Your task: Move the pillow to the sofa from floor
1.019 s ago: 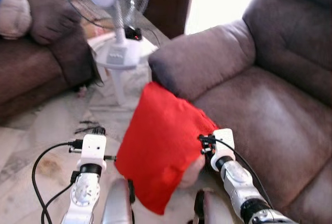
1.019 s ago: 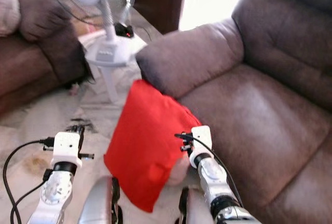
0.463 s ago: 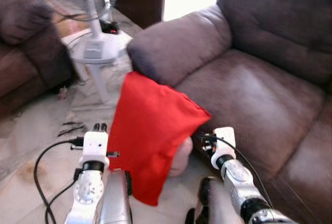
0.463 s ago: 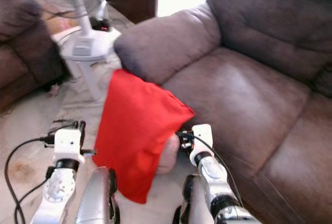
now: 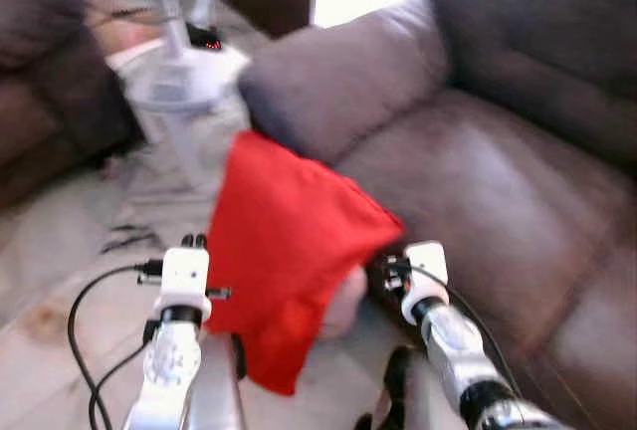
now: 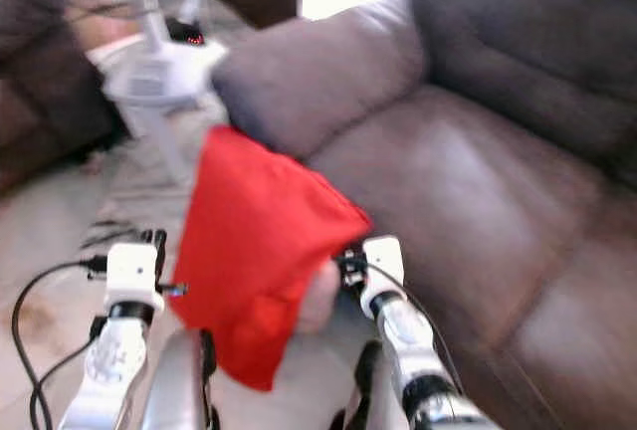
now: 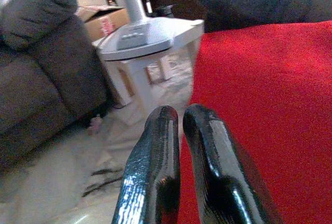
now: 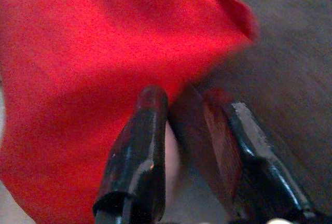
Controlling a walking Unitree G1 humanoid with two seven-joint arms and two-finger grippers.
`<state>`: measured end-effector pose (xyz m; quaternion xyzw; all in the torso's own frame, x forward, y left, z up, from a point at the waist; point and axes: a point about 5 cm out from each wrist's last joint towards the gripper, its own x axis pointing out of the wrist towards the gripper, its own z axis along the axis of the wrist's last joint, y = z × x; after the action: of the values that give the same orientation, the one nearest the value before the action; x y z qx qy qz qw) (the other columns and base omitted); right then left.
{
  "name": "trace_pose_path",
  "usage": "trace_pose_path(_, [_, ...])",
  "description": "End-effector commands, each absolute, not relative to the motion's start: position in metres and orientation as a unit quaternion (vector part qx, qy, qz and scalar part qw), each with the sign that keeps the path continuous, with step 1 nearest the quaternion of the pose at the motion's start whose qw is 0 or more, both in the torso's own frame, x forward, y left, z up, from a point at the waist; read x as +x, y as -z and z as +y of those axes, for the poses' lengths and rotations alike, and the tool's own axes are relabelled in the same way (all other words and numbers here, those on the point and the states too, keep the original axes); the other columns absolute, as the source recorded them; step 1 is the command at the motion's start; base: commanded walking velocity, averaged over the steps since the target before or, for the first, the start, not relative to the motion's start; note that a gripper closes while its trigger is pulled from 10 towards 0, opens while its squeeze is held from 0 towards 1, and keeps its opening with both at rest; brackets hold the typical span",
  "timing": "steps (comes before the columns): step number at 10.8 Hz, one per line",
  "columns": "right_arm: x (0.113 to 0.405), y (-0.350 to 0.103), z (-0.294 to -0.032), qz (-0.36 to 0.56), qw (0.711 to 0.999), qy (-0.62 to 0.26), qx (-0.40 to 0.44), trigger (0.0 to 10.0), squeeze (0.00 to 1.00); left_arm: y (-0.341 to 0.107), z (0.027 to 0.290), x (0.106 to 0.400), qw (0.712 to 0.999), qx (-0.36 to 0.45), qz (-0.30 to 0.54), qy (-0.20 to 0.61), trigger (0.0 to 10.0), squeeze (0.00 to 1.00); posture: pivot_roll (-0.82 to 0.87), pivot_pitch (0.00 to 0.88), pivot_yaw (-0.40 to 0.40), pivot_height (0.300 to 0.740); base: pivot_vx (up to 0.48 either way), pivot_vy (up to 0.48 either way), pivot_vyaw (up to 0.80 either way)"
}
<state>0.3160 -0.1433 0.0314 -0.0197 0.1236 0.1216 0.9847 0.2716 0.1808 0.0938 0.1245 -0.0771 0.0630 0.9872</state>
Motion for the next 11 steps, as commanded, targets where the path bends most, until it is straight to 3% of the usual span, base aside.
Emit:
trace_pose_path(1, [0.312,-0.027,-0.145,0.131,0.983,-0.124,-0.025,10.0,0.00,-0.095,0.181,0.271,0.988,0.120,-0.076,-0.063,10.0,0.00,0.15,0.161,-0.053,0.537,0.300,0.000,0.49])
trace_pose_path(2, [0.312,-0.027,-0.145,0.129,0.983,-0.125,-0.026,10.0,0.00,-0.095,0.180,0.271,0.988,0.119,-0.077,-0.063,10.0,0.00,0.15,0.161,-0.053,0.537,0.304,0.000,0.80])
trace_pose_path(5, [0.313,-0.028,-0.148,0.131,0.985,-0.114,-0.011,10.0,0.00,-0.097,0.179,0.271,0.987,0.124,-0.082,-0.060,10.0,0.00,0.15,0.162,-0.054,0.537,0.303,0.000,0.00])
trace_pose_path(8, [0.315,-0.030,-0.151,0.132,0.987,-0.095,0.004,10.0,0.00,-0.101,0.174,0.271,0.986,0.126,-0.096,-0.046,10.0,0.00,0.15,0.163,-0.055,0.537,0.000,0.000,0.00])
trace_pose_path(9, [0.316,-0.030,-0.154,0.132,0.987,-0.085,0.036,10.0,1.00,-0.101,0.174,0.271,0.986,0.127,-0.096,-0.044,10.0,0.00,0.15,0.164,-0.055,0.537,0.000,0.000,0.00])
trace_pose_path(11, [0.318,-0.031,-0.161,0.134,0.988,-0.058,0.059,10.0,1.00,-0.101,0.173,0.271,0.986,0.127,-0.095,-0.043,10.0,0.00,0.15,0.163,-0.058,0.537,0.000,0.000,0.00])
